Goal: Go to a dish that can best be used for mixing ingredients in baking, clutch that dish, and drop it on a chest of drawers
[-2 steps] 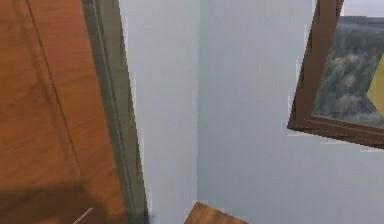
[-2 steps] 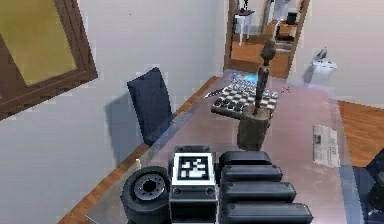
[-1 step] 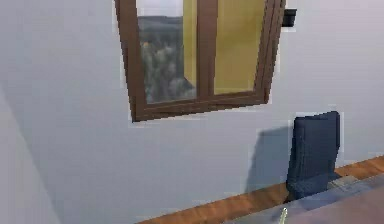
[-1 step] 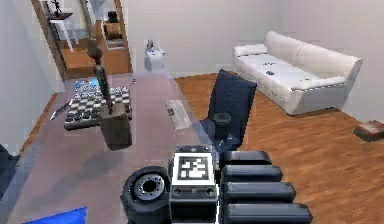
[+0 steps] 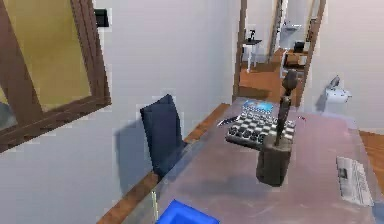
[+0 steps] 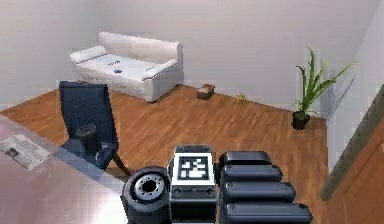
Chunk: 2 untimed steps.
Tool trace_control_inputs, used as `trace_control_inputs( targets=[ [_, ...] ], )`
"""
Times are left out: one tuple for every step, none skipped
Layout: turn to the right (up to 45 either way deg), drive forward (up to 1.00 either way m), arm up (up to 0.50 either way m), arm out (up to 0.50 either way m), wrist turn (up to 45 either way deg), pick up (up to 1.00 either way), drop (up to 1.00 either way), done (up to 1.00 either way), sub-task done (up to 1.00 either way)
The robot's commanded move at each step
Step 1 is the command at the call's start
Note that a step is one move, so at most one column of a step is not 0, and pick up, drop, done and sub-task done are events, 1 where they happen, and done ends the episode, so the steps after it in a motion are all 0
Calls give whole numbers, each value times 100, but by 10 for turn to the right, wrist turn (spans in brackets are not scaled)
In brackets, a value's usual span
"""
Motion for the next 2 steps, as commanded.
trace_control_inputs(
  targets=[
    [450,0,0,0,0,0,0,0,0],
    [450,0,0,0,0,0,0,0,0]
  ],
)
